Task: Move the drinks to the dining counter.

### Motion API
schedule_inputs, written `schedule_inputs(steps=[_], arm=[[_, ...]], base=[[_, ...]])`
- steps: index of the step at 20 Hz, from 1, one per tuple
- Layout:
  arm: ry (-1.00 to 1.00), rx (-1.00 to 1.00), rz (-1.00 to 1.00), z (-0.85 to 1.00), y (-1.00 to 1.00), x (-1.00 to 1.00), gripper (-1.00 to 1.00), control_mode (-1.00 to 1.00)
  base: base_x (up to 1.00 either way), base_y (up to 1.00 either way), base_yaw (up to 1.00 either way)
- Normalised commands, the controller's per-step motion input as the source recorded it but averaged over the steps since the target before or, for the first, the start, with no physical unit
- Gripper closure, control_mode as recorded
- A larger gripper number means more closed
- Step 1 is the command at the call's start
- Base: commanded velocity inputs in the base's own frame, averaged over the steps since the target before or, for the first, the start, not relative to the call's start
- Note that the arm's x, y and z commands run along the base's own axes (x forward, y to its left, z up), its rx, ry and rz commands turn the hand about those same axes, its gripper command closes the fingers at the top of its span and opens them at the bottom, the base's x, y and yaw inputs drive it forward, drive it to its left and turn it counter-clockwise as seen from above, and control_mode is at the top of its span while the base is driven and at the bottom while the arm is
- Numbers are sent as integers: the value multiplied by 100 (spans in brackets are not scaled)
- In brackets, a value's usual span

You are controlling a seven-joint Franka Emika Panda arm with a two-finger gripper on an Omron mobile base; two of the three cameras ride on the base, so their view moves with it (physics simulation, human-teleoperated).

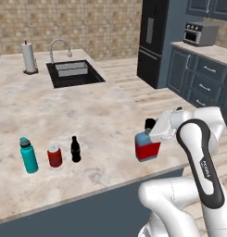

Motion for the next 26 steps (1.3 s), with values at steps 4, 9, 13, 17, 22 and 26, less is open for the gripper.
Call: schedule_inputs(steps=[4,9,13,17,22,26], arm=[[0,0,0,0,0,0,100,100],[0,0,0,0,0,0,100,100],[0,0,0,0,0,0,100,100],[0,0,0,0,0,0,100,100],[0,0,0,0,0,0,100,-100],[3,0,0,0,14,4,100,-100]], base=[[32,32,-21],[0,3,-7],[0,0,0],[0,0,0],[0,0,0],[0,0,0]])
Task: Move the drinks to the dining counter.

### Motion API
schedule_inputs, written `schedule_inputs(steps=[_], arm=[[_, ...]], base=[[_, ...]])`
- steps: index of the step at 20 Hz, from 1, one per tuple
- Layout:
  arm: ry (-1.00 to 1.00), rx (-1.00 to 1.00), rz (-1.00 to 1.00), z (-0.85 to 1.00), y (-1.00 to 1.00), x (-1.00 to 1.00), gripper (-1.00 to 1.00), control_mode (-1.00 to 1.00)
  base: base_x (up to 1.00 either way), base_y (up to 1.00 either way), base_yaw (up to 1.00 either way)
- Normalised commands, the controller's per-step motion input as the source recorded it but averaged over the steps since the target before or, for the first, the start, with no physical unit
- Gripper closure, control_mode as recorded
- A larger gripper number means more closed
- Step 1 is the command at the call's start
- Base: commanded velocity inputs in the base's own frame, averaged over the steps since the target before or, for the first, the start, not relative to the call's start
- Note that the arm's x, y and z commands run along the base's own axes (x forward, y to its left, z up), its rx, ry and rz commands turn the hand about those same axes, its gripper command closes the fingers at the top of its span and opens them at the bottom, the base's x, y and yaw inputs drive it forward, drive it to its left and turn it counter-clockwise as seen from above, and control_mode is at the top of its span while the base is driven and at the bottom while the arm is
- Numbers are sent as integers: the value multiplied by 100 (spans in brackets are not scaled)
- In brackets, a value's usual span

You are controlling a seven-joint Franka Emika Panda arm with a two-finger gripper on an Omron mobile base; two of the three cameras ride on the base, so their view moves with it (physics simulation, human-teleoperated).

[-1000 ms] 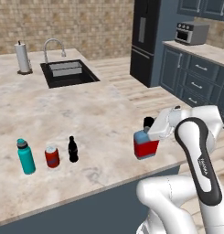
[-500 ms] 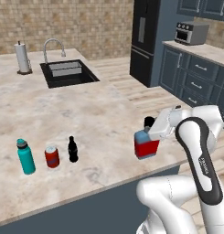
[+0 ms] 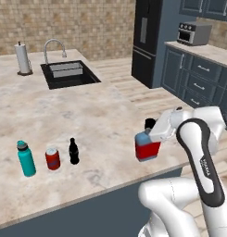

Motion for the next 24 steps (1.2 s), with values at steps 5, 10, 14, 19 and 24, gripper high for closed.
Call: schedule_inputs(steps=[5,10,14,19,24], arm=[[15,-4,6,0,56,44,100,-100],[12,-5,18,-1,39,68,100,-100],[-1,-1,30,-3,9,51,100,-100],[-8,0,29,-1,0,33,100,-100],[-7,0,17,-4,7,25,100,-100]], base=[[0,0,0],[0,0,0],[0,0,0],[0,0,0],[0,0,0]])
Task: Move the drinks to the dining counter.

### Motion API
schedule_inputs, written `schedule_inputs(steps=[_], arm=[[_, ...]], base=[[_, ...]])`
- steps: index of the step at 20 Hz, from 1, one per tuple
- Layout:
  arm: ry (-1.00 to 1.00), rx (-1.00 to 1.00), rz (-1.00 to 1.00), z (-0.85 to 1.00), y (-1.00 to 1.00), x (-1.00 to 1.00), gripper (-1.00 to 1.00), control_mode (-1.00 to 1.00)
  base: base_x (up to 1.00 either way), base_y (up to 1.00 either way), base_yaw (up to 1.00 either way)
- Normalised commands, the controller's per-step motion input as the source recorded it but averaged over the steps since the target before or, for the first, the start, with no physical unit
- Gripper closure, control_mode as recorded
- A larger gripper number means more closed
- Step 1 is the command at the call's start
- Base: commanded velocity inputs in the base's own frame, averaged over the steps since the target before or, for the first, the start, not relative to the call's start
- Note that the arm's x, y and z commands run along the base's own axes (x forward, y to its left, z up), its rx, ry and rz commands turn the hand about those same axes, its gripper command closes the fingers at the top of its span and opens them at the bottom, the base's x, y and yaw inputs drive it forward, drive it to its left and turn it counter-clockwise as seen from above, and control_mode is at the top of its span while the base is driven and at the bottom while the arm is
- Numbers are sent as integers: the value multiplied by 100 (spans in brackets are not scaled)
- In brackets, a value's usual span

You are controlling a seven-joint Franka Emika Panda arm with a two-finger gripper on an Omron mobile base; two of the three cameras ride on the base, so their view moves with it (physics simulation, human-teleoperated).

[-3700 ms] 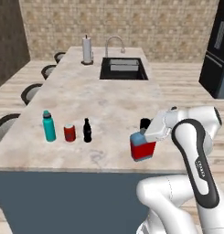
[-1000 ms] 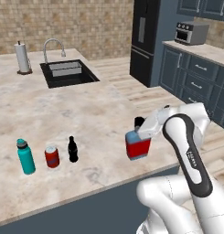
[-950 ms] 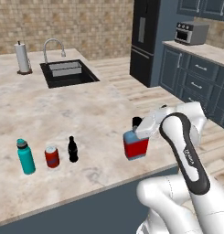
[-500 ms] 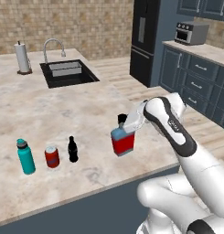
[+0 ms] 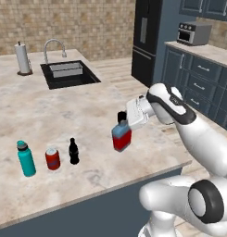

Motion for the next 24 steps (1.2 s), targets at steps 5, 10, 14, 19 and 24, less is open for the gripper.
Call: schedule_inputs(steps=[5,10,14,19,24], arm=[[0,-1,6,-2,32,29,100,-100],[0,0,10,-2,23,8,100,-100],[4,-1,4,-13,14,0,100,-100],[6,-2,0,-42,28,3,100,-100],[11,0,0,-48,37,9,100,-100]], base=[[0,0,0],[0,0,0],[0,0,0],[0,0,0],[0,0,0]])
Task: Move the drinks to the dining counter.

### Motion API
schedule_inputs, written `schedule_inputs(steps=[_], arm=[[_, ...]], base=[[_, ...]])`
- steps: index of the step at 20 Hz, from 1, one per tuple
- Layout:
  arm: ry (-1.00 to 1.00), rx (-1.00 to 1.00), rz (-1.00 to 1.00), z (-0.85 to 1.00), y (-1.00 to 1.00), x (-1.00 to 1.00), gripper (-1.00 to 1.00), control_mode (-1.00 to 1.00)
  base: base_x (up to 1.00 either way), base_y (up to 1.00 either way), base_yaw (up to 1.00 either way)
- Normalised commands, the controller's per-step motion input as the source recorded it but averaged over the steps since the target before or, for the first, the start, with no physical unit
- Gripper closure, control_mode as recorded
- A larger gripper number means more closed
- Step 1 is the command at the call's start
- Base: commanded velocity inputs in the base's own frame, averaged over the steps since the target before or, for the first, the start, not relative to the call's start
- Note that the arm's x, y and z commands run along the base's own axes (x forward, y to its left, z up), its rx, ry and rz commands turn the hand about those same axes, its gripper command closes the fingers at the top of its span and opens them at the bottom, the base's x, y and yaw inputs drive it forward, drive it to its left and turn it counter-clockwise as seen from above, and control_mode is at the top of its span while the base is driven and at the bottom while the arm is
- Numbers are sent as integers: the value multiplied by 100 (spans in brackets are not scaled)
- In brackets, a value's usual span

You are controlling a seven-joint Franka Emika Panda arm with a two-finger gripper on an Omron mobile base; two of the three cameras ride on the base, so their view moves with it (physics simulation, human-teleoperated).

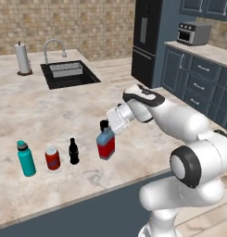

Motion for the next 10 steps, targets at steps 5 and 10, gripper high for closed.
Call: schedule_inputs(steps=[5,10], arm=[[8,0,0,-12,20,16,100,-100],[1,0,-2,-1,3,29,100,-100]], base=[[0,0,0],[0,0,0]])
